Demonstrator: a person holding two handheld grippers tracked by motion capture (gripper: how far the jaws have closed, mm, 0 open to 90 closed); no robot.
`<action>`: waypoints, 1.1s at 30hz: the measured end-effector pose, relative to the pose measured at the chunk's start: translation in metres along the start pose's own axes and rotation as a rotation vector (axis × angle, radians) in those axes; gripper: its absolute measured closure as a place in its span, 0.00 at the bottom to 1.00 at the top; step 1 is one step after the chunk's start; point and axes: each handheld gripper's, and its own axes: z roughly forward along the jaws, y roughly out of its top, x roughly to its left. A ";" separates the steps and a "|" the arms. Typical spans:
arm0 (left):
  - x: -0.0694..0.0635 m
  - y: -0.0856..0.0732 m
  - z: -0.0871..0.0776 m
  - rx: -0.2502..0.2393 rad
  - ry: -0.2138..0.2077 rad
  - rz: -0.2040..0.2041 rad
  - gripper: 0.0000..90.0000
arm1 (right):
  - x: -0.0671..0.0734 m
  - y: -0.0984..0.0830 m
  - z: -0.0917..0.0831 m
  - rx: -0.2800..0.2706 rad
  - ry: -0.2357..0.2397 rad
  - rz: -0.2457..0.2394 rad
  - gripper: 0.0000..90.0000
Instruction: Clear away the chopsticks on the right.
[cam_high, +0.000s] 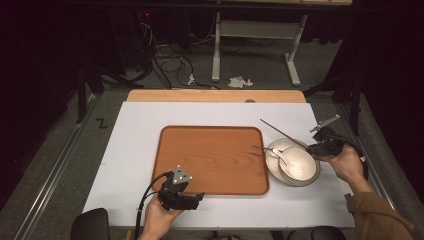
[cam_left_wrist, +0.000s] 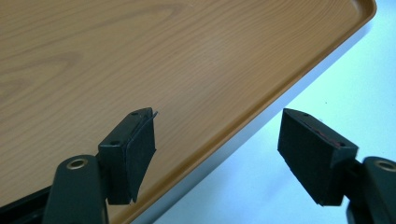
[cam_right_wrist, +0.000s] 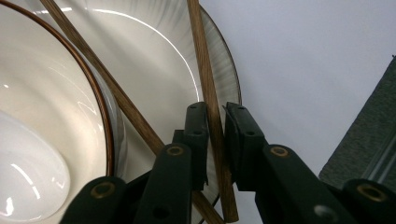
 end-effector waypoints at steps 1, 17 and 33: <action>0.000 0.000 0.000 0.000 0.000 -0.001 0.31 | 0.002 0.001 0.001 -0.001 -0.013 -0.013 0.91; -0.002 -0.001 0.002 0.012 -0.006 0.011 0.31 | 0.008 -0.002 -0.017 -0.091 -0.021 -0.038 0.95; -0.004 0.000 -0.002 -0.004 -0.004 0.015 0.31 | 0.058 0.007 -0.070 -0.253 0.040 -0.072 0.95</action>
